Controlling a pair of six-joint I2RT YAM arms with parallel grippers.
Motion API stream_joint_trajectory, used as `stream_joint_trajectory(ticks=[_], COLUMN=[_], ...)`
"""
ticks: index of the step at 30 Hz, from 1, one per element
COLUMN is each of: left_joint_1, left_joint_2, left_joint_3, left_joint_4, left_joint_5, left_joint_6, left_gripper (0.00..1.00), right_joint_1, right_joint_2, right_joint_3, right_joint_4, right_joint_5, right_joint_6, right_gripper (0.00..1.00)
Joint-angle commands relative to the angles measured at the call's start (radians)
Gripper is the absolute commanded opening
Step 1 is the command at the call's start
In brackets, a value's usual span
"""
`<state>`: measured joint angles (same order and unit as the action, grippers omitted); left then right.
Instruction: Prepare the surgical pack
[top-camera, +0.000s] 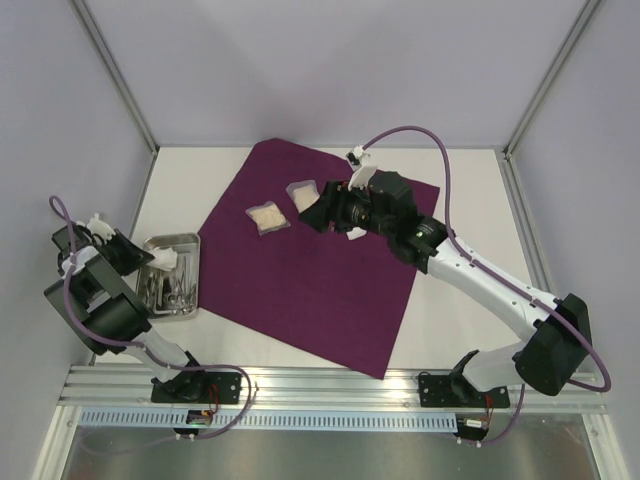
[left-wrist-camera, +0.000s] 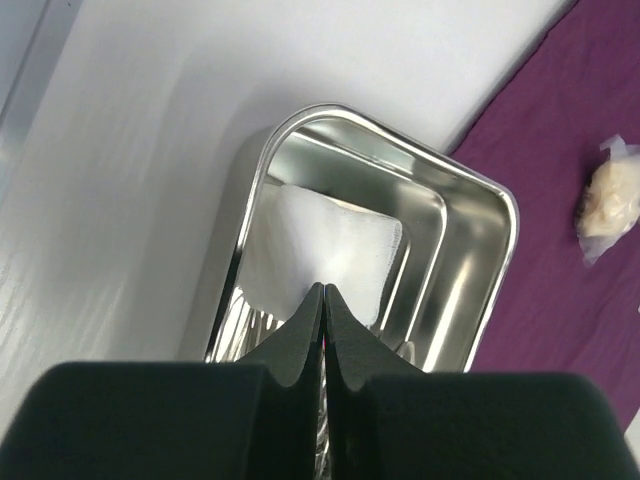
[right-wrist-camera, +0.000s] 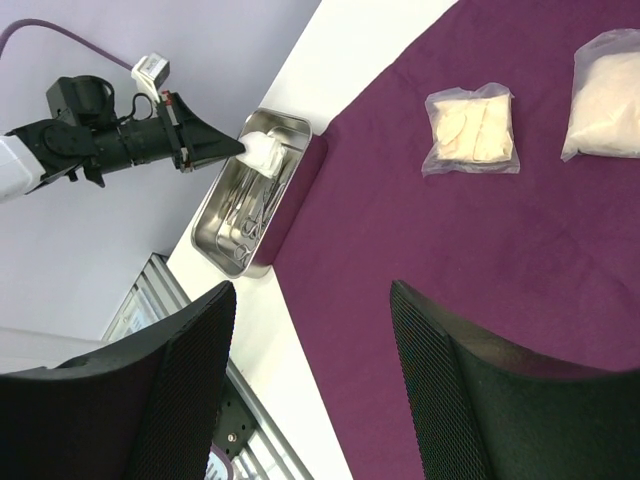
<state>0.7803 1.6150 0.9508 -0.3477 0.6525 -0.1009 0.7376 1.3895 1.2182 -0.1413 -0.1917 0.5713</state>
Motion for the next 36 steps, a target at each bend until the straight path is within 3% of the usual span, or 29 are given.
stream_joint_trajectory(ticks=[1, 6, 18, 23, 27, 33, 36], left_joint_1=[-0.001, -0.001, -0.044, -0.042, -0.042, -0.044, -0.042], left_joint_2=[0.011, 0.034, 0.097, 0.074, 0.030, -0.059, -0.073], left_joint_3=[0.025, 0.003, 0.054, 0.057, 0.083, 0.108, 0.143], left_joint_4=[0.047, 0.079, -0.056, -0.043, -0.069, -0.128, -0.186], left_joint_5=[0.021, -0.034, -0.106, -0.102, -0.077, -0.041, -0.008], left_joint_6=[0.050, 0.056, 0.142, 0.122, 0.112, 0.141, 0.155], left_gripper=[0.07, 0.08, 0.09, 0.10, 0.16, 0.31, 0.33], right_joint_1=[0.005, 0.005, 0.005, -0.015, -0.121, -0.302, -0.365], right_joint_2=[-0.024, -0.020, -0.024, 0.008, 0.080, 0.249, 0.356], right_joint_3=[0.001, -0.017, -0.028, -0.003, 0.050, 0.119, 0.190], right_joint_4=[0.014, 0.023, 0.023, -0.069, -0.242, -0.316, -0.337], right_joint_5=[0.003, -0.006, 0.017, 0.080, 0.092, -0.029, -0.051], right_joint_6=[-0.014, -0.010, -0.022, -0.025, -0.043, -0.117, -0.168], right_gripper=[0.66, 0.66, 0.66, 0.66, 0.65, 0.62, 0.54])
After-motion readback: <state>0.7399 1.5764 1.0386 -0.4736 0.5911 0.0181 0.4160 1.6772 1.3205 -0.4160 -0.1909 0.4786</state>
